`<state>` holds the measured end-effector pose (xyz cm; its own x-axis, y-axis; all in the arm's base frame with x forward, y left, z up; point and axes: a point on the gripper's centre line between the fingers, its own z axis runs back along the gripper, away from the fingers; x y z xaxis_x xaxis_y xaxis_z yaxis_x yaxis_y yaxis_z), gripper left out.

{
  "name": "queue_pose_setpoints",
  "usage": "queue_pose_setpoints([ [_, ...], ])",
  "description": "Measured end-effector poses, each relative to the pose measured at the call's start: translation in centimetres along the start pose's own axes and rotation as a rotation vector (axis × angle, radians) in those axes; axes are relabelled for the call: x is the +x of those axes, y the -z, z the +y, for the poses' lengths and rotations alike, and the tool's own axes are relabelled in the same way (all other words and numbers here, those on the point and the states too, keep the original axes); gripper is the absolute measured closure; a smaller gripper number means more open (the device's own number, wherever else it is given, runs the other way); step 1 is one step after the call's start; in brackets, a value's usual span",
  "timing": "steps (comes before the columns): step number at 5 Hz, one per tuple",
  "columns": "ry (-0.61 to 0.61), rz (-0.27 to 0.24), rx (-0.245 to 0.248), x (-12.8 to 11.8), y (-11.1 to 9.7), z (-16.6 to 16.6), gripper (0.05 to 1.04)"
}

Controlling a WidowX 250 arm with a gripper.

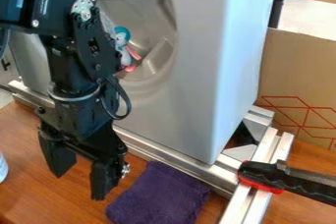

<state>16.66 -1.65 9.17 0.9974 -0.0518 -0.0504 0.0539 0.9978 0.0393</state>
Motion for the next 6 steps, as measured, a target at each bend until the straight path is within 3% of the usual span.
queue_pose_setpoints([
  [1, 0.004, 0.015, 0.001, -0.1, 0.5, 0.0, 0.083],
  [3, 0.107, -0.005, -0.047, 3.5, 5.6, -1.2, 0.083],
  [5, 0.096, -0.149, -0.077, 6.7, 7.7, -1.9, 0.083],
  [6, 0.074, -0.176, -0.099, 7.4, 8.4, -2.3, 0.083],
])
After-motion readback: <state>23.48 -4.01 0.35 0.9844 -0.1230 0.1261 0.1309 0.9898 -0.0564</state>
